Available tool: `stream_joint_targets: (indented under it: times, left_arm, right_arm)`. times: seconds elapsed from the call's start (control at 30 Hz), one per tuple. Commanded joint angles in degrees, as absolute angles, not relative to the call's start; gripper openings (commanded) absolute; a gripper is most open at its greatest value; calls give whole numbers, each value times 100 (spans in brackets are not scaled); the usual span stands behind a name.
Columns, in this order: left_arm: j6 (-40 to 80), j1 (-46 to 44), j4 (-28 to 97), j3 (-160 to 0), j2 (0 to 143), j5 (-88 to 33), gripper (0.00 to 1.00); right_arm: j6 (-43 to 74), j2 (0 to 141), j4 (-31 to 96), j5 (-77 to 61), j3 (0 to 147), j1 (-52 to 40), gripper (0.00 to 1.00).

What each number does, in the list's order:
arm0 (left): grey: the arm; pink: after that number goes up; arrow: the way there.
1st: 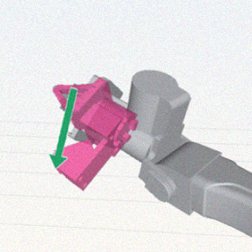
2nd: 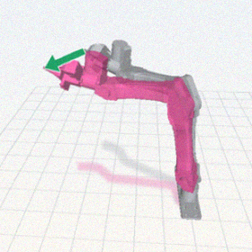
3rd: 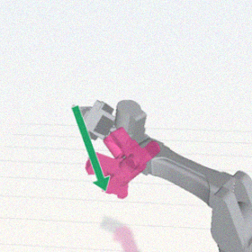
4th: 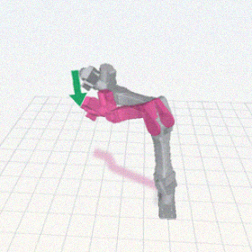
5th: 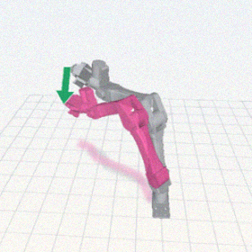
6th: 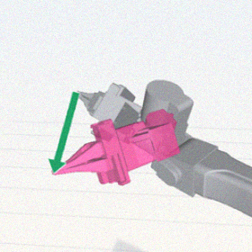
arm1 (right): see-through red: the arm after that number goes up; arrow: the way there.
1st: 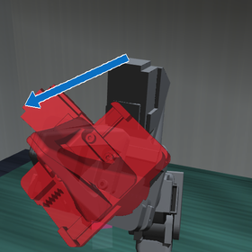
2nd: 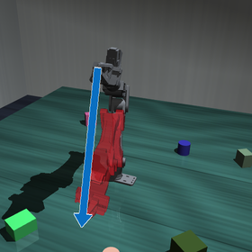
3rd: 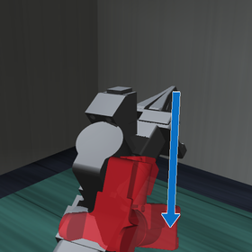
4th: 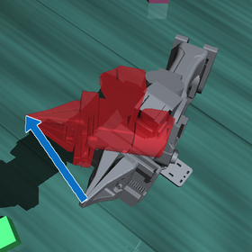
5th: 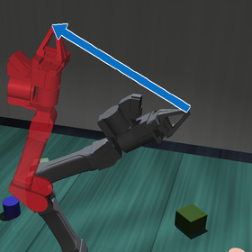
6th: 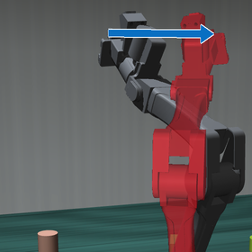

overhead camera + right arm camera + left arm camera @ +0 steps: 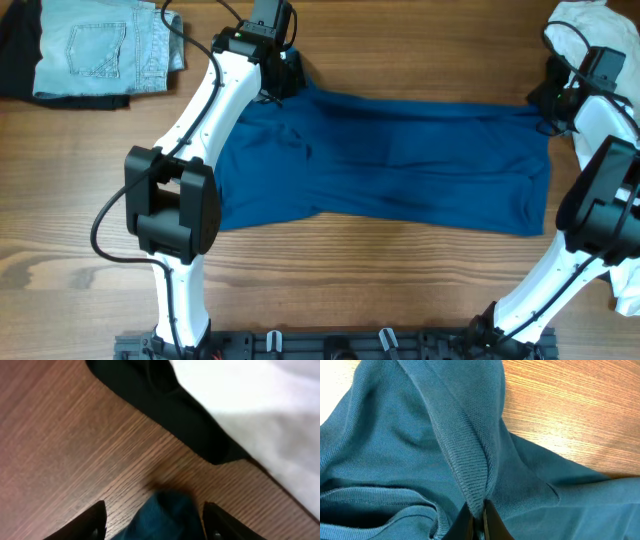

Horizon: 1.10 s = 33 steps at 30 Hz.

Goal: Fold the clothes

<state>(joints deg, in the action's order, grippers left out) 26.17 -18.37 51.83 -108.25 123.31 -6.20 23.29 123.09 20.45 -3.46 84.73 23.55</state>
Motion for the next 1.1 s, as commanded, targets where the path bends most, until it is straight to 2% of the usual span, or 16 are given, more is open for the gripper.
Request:
stream_joint_targets:
  times: [0.0,0.1,0.17,0.27,0.5,0.73,0.83,1.07]
  left_arm:
    - [2526,-1811,5170,-10888,12127,-523,4]
    - [2526,-1811,5168,-10888,12127,-521,4]
    - [2526,-1811,5170,-10888,12127,-523,4]
    - [2526,-1811,5170,-10888,12127,-523,4]
    - [2526,-1811,5172,-10888,12127,-523,4]
    - [2526,-1811,5170,-10888,12127,-523,4]
    - [2526,-1811,5172,-10888,12127,-523,4]
    - [2526,-1811,5170,-10888,12127,-523,4]
  right_arm:
    - [2082,12429,1944,-478,8425,2294,48]
    - [2058,12431,1885,-475,8425,2294,38]
    - [1892,12429,1828,-473,8425,2287,36]
    - [1457,12429,1758,-471,8425,2287,36]
    - [847,12429,1758,172,8425,2287,52]
    - [950,12429,1802,-399,8447,2287,51]
    - [1164,12425,1900,-434,8538,2287,47]
    - [1551,12394,2630,-491,9000,2287,46]
